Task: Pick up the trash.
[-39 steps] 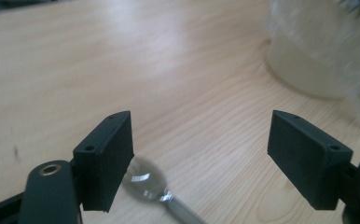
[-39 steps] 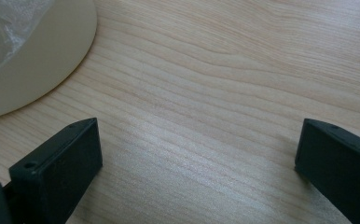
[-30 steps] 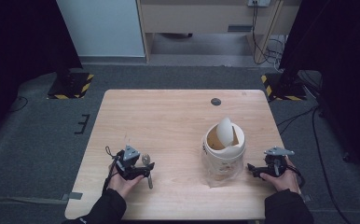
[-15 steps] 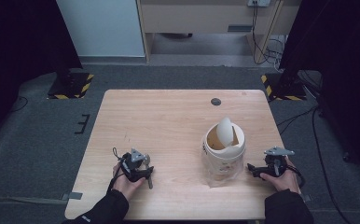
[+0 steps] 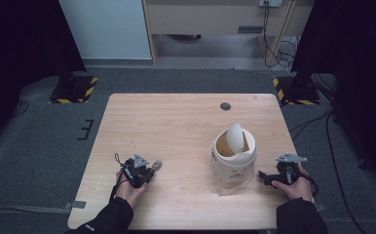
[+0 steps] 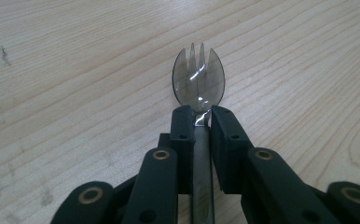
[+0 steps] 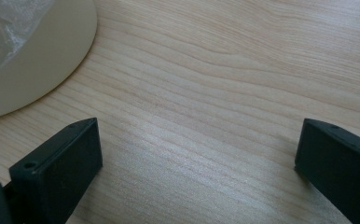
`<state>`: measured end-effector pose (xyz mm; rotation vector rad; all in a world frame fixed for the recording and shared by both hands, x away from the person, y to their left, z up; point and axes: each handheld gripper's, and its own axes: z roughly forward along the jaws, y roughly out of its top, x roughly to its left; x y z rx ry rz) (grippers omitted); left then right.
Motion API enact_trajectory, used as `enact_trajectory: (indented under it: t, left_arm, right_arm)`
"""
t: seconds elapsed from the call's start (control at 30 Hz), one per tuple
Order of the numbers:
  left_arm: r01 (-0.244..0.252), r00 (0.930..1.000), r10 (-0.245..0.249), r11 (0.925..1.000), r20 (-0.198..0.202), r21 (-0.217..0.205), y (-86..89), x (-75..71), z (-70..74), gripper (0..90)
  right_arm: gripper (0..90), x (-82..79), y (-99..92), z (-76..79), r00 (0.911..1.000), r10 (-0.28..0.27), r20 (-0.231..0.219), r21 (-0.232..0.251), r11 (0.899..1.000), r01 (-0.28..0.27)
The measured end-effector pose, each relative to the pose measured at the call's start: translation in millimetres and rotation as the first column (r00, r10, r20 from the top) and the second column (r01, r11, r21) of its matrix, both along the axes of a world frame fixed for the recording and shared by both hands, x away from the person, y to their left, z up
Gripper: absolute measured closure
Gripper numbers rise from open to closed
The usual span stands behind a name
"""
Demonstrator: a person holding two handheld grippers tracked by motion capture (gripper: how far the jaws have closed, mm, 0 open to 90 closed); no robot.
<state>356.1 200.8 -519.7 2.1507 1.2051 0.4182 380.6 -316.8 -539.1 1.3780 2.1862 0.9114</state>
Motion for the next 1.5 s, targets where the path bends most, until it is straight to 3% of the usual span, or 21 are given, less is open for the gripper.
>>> enact_trajectory:
  t: [0.13, 0.27, 0.33, 0.43, 0.47, 0.57, 0.8, 0.83, 1.0, 1.03, 1.1, 1.13, 1.2, 1.23, 1.27, 1.33, 1.37, 1.4, 1.43, 1.47, 1.5]
  left_arm:
    - [0.006, 0.9999, -0.006, 1.0000, -0.009, -0.001, -0.8, -0.4, 1.5, 79.6]
    - [0.027, 0.9988, -0.027, 0.9995, 0.042, -0.016, -2.5, -2.3, 8.9, 79.7]
    - [0.035, 0.9961, -0.031, 0.9983, 0.083, -0.047, -1.0, -3.9, 17.0, 79.6]
    - [0.029, 0.9940, -0.021, 0.9968, 0.107, -0.074, 1.0, -4.8, 22.0, 79.6]
    - [0.028, 0.9908, -0.014, 0.9947, 0.135, -0.099, 3.3, -5.4, 27.1, 79.6]
    - [0.027, 0.9870, -0.007, 0.9919, 0.161, -0.124, 6.0, -6.2, 32.7, 79.6]
    - [0.039, 0.9639, 0.023, 0.9732, 0.265, -0.227, 14.8, -10.7, 56.2, 79.7]
    - [0.039, 0.9639, 0.023, 0.9732, 0.265, -0.227, 14.8, -10.7, 56.2, 79.6]
    - [0.072, 0.9356, 0.034, 0.9561, 0.352, -0.284, 16.5, -15.1, 75.1, 79.6]
    - [0.079, 0.9310, 0.035, 0.9525, 0.363, -0.294, 16.9, -16.1, 78.2, 79.6]
    - [0.100, 0.9199, 0.035, 0.9419, 0.390, -0.321, 17.0, -19.4, 85.5, 79.7]
    - [0.100, 0.9199, 0.035, 0.9419, 0.390, -0.321, 17.0, -19.4, 85.5, 79.6]
    - [0.115, 0.9084, 0.039, 0.9341, 0.416, -0.338, 17.0, -22.0, 94.0, 79.7]
    - [0.115, 0.9084, 0.039, 0.9341, 0.416, -0.338, 17.0, -22.0, 94.0, 79.6]
    - [0.127, 0.8979, 0.043, 0.9273, 0.438, -0.352, 16.9, -23.9, 100.7, 79.6]
    - [0.140, 0.8875, 0.045, 0.9219, 0.459, -0.361, 17.2, -25.9, 107.6, 79.6]
    - [0.140, 0.8875, 0.045, 0.9219, 0.459, -0.361, 17.2, -25.9, 107.6, 79.7]
    - [0.145, 0.8824, 0.048, 0.9185, 0.468, -0.368, 17.5, -27.1, 111.0, 79.7]
    - [0.154, 0.8729, 0.052, 0.9135, 0.485, -0.376, 17.8, -29.2, 117.6, 79.7]
    - [0.154, 0.8729, 0.052, 0.9135, 0.485, -0.376, 17.8, -29.2, 117.6, 79.7]
    - [0.163, 0.8642, 0.054, 0.9101, 0.500, -0.381, 17.6, -31.2, 124.0, 79.7]
  right_arm:
    - [1.9, -0.2, -0.1, 0.1, 1.0000, 0.001, 0.001, 0.002, 1.000, -0.001]
    - [10.3, -0.6, -3.9, 2.3, 1.0000, -0.006, 0.007, 0.003, 1.000, 0.006]
    - [14.5, -0.6, -5.8, 3.7, 0.9999, -0.011, 0.005, 0.002, 1.000, 0.010]
    - [18.8, -0.3, -7.7, 5.2, 0.9999, -0.016, 0.000, 0.005, 1.000, 0.016]
    - [21.2, -0.2, -9.6, 6.7, 0.9996, -0.027, -0.008, 0.006, 1.000, 0.027]
    - [22.2, -0.2, -11.4, 8.2, 0.9992, -0.038, -0.010, 0.002, 0.999, 0.038]
    - [26.0, -2.4, -14.3, 26.4, 0.9932, -0.088, 0.076, 0.043, 0.995, 0.085]
    - [26.0, -2.4, -14.3, 26.4, 0.9932, -0.088, 0.076, 0.043, 0.995, 0.085]
    - [27.1, -6.1, -13.4, 44.2, 0.9823, -0.118, 0.146, 0.111, 0.989, 0.102]
    - [27.5, -7.6, -12.3, 52.5, 0.9766, -0.126, 0.174, 0.132, 0.986, 0.103]
    - [27.6, -9.9, -11.0, 61.6, 0.9712, -0.129, 0.201, 0.146, 0.984, 0.100]
    - [27.6, -9.9, -11.0, 61.6, 0.9712, -0.129, 0.201, 0.146, 0.984, 0.100]
    - [27.8, -14.3, -9.6, 75.2, 0.9619, -0.128, 0.242, 0.163, 0.983, 0.090]
    - [27.9, -15.7, -9.1, 79.7, 0.9594, -0.131, 0.250, 0.171, 0.981, 0.089]
    - [28.0, -16.7, -8.9, 84.4, 0.9588, -0.127, 0.254, 0.178, 0.981, 0.083]
    - [28.7, -19.0, -8.0, 95.1, 0.9547, -0.127, 0.269, 0.195, 0.978, 0.075]
    - [28.7, -19.0, -8.0, 95.1, 0.9547, -0.127, 0.269, 0.195, 0.978, 0.075]
    - [29.1, -20.2, -7.2, 100.7, 0.9512, -0.126, 0.282, 0.206, 0.976, 0.069]
    - [29.6, -22.6, -4.1, 112.2, 0.9426, -0.128, 0.309, 0.233, 0.971, 0.055]
    - [29.6, -22.6, -4.1, 112.2, 0.9426, -0.128, 0.309, 0.233, 0.971, 0.055]
    - [30.0, -25.5, -0.5, 123.3, 0.9321, -0.123, 0.341, 0.253, 0.967, 0.036]
